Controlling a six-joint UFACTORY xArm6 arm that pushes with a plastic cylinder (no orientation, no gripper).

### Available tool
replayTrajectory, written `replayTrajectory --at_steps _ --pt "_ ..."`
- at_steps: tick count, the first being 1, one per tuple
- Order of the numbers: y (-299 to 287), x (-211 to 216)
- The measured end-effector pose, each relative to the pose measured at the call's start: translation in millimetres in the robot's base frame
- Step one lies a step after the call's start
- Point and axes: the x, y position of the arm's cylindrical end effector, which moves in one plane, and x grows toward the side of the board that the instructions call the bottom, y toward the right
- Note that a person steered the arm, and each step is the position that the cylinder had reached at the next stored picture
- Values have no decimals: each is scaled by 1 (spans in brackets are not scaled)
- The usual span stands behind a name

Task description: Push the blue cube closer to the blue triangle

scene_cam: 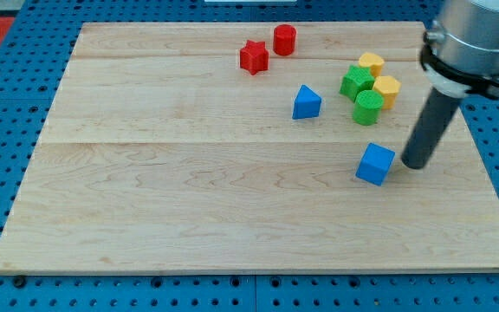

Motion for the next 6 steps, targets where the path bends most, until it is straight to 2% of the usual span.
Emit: replayTrajectory --at_steps 1,2,3,4,6 --pt "-37 24" --pt "-79 15" --pt "-107 -15" --pt "-117 -35" --pt "-85 -27"
